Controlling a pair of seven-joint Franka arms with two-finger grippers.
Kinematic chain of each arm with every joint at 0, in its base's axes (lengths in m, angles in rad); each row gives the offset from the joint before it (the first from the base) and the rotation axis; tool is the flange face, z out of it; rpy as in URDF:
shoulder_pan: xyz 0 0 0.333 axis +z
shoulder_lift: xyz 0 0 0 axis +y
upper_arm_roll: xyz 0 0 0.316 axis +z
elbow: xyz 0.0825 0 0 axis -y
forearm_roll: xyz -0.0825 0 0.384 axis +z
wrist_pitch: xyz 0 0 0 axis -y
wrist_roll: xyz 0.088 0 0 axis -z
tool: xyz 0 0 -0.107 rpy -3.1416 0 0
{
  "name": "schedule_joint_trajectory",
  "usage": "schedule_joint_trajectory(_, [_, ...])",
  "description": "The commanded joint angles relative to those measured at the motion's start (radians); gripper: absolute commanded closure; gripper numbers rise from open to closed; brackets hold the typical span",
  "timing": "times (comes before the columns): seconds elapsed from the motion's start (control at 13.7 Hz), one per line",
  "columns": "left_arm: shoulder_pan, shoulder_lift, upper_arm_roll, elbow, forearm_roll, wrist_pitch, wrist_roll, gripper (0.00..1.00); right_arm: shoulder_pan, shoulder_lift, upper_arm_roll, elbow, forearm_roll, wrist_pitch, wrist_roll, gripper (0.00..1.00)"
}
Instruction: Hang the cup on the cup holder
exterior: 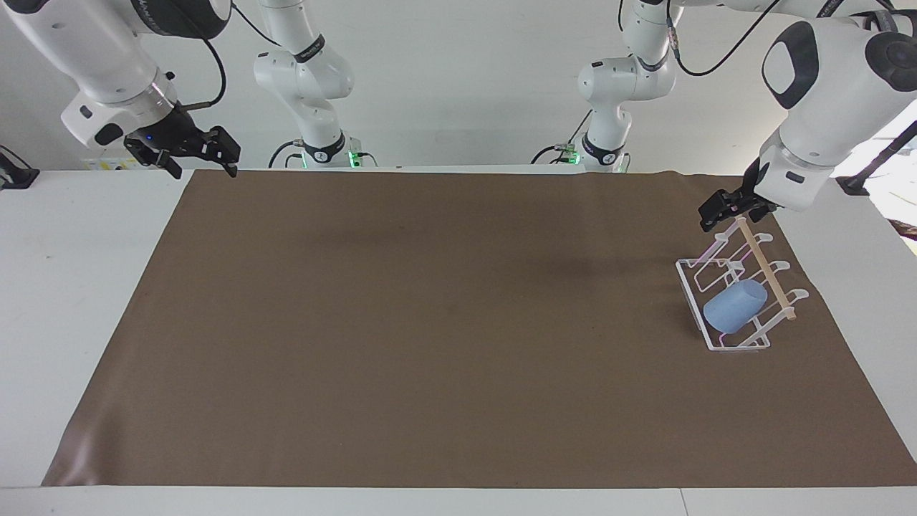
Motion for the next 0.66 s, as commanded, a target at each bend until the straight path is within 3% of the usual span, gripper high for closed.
schedule_joint_trajectory(0.0, [-0.010,-0.049,-0.006,-0.001,-0.015,-0.038,0.023,0.00,-0.007,-0.023,0.004,-0.028,0.010,0.006,0.005,0.01])
schedule_joint_trajectory(0.15, [-0.005,-0.079,-0.003,-0.008,-0.015,-0.052,0.031,0.00,-0.007,-0.023,0.004,-0.028,0.010,0.006,0.005,0.01])
schedule_joint_trajectory(0.37, [0.001,-0.179,-0.003,-0.149,-0.015,0.038,0.026,0.00,-0.007,-0.023,0.004,-0.028,0.010,0.006,0.005,0.01])
schedule_joint_trajectory(0.58, [0.003,-0.164,-0.003,-0.123,-0.016,0.079,0.064,0.00,-0.007,-0.023,0.004,-0.028,0.010,0.006,0.005,0.01])
